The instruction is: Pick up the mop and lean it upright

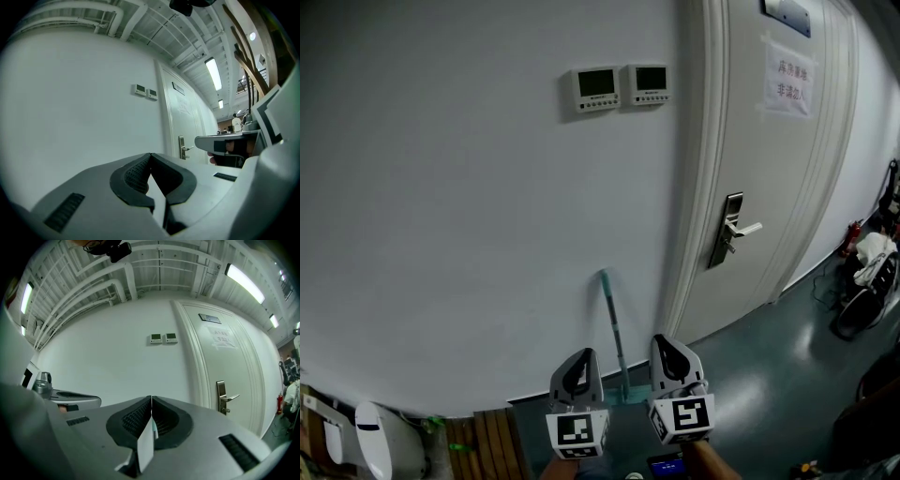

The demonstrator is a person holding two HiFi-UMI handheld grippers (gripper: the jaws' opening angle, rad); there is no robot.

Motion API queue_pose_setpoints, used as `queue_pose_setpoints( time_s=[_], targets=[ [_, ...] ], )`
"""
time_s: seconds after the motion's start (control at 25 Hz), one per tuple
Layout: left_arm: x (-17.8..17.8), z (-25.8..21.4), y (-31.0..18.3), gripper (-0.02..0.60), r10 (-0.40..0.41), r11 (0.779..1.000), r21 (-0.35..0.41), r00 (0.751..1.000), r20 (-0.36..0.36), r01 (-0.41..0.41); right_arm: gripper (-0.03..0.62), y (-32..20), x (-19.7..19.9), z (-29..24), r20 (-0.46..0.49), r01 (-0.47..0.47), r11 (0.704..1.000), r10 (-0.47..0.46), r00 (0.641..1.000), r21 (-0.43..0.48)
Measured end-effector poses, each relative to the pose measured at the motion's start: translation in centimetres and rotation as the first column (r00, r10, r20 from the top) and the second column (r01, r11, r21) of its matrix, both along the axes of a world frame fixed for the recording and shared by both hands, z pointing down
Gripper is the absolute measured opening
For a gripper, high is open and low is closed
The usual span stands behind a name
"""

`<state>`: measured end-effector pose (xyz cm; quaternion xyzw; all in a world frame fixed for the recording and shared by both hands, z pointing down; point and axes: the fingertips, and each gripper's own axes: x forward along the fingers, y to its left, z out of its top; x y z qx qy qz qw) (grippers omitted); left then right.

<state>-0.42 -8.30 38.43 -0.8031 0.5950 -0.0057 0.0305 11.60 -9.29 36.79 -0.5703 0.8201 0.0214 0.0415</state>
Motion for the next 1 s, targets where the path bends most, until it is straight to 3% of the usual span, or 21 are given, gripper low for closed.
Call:
queue_pose_setpoints(
  time_s=[0.52, 0.8, 1.0],
  targets=[
    [-5.2, -0.4, -12.1, 0.014, 0.082, 0.997, 0.012, 0.996, -0.022, -0.082, 0.018, -11.5, -6.0, 0.0, -0.027, -0.066, 0.998, 0.066, 0.997, -0.007],
    [-6.8, 0.5, -18.0, 0.014, 0.16, 0.987, 0.004, 0.987, -0.004, -0.16, 0.018, -16.6, -7.4, 1.0, -0.028, -0.144, 0.989, 0.144, 0.989, -0.023],
    [-6.5, -0.2, -19.7, 0.014, 0.173, 0.985, 0.02, 0.984, -0.038, -0.173, 0.018, -17.9, -7.5, 1.3, -0.047, -0.151, 0.988, 0.15, 0.988, -0.024]
  ],
)
